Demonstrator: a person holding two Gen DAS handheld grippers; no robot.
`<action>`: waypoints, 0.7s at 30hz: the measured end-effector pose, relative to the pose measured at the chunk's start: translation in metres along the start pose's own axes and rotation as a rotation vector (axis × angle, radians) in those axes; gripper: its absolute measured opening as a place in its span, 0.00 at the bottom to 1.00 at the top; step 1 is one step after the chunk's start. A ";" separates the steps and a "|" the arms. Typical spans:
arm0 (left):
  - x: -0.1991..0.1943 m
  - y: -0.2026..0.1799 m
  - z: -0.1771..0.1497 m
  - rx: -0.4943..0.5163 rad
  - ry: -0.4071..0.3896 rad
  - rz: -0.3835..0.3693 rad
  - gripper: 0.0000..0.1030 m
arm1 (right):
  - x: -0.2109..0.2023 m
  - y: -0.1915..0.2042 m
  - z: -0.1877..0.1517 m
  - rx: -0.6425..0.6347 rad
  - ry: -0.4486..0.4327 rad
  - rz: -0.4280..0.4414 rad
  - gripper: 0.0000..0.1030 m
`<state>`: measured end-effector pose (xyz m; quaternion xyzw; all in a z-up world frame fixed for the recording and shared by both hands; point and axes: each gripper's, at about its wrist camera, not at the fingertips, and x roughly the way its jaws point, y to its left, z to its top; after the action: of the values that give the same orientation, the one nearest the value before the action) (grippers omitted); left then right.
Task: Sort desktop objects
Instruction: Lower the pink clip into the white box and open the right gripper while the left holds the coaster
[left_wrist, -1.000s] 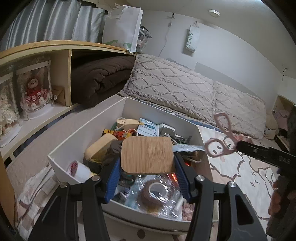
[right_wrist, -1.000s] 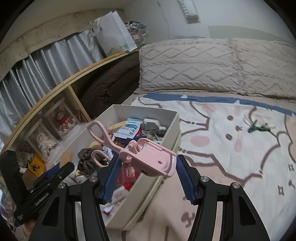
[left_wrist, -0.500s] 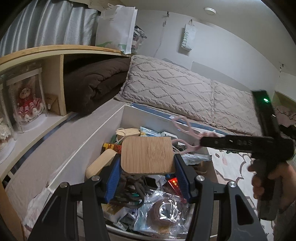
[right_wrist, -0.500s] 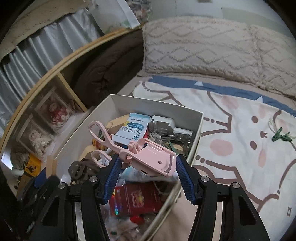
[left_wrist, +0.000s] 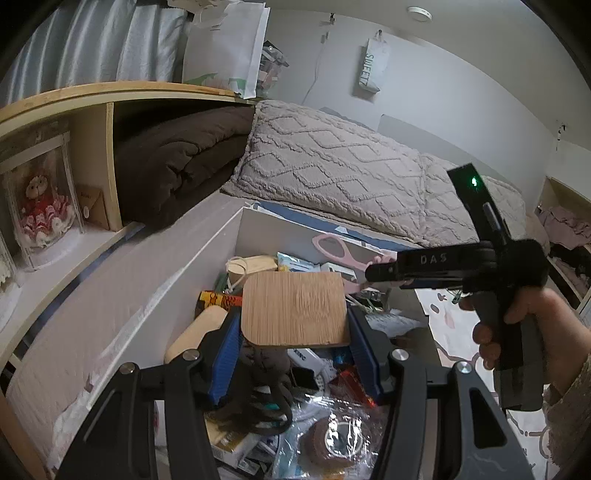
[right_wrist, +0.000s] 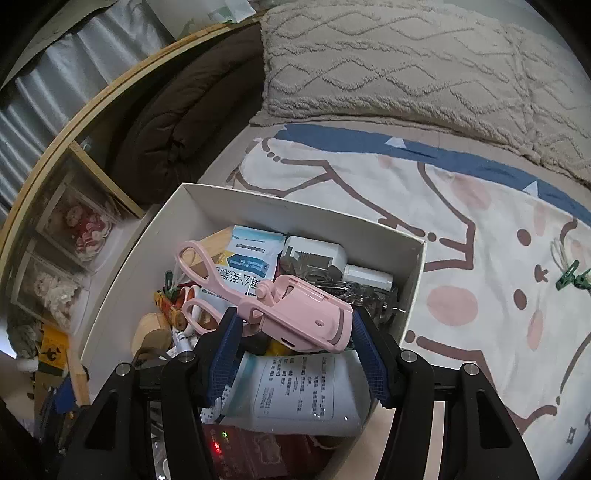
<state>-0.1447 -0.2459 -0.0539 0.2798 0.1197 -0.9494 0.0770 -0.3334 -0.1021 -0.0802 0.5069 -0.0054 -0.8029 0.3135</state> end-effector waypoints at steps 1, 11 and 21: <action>0.001 0.001 0.002 -0.002 0.003 -0.003 0.54 | 0.003 -0.001 0.001 0.005 0.012 0.001 0.59; 0.015 -0.008 0.009 0.017 0.047 -0.041 0.54 | -0.007 -0.009 0.005 0.031 -0.030 0.012 0.89; 0.026 -0.030 -0.002 0.040 0.121 -0.081 0.54 | -0.029 -0.012 -0.012 0.034 -0.039 0.099 0.89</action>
<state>-0.1716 -0.2191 -0.0643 0.3330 0.1163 -0.9354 0.0257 -0.3208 -0.0744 -0.0665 0.4956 -0.0501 -0.7959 0.3440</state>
